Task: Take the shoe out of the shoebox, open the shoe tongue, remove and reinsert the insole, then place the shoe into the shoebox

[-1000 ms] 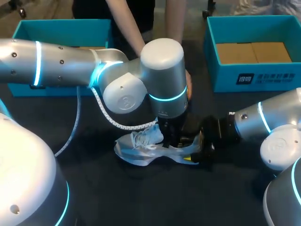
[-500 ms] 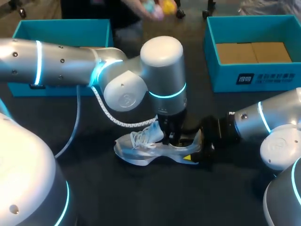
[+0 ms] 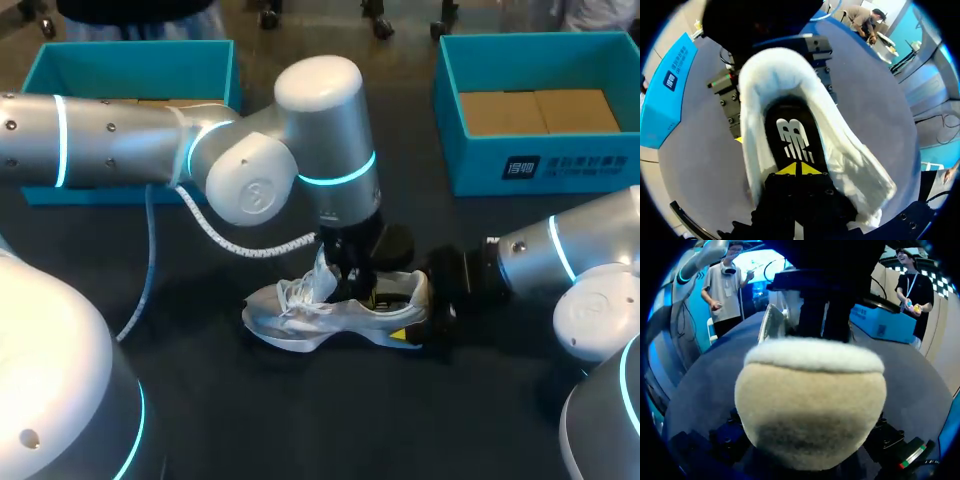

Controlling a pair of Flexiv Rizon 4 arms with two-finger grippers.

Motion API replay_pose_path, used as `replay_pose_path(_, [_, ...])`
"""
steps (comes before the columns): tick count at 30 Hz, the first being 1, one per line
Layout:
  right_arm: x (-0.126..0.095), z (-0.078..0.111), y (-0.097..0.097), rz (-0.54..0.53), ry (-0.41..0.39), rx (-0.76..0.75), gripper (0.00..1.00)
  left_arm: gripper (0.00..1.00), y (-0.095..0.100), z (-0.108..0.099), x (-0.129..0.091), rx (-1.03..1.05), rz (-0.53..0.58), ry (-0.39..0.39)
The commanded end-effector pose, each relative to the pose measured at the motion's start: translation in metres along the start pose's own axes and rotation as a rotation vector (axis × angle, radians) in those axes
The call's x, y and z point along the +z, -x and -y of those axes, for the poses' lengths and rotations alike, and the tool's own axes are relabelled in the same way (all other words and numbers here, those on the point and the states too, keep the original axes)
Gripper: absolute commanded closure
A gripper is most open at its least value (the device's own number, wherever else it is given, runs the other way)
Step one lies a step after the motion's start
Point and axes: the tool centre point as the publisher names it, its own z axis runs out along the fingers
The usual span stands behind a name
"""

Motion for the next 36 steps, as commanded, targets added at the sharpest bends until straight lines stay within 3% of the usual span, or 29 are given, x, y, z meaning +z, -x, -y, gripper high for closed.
replay_pose_path(1, [0.001,0.001,-0.001,0.001,-0.004,0.000,1.00,1.00,-0.003,-0.010,-0.017,0.010,-0.039,-0.047])
replay_pose_path(10, [0.001,0.001,-0.001,0.001,-0.004,0.000,1.00,1.00,-0.019,-0.011,-0.031,0.018,-0.087,-0.085])
replay_pose_path(23, [0.001,0.001,-0.001,0.001,-0.004,0.000,1.00,1.00,-0.014,0.019,-0.012,0.090,-0.121,-0.134])
replay_pose_path(24, [0.001,0.001,-0.001,0.001,-0.004,0.000,1.00,0.89,-0.013,0.021,-0.008,0.094,-0.129,-0.137])
replay_pose_path(30, [0.001,0.001,-0.001,0.001,-0.004,0.000,1.00,0.87,-0.008,0.026,0.008,0.095,-0.141,-0.130])
replay_pose_path(36, [0.001,0.001,-0.001,0.001,-0.004,0.000,1.00,0.65,-0.011,0.022,0.010,0.106,-0.132,-0.121])
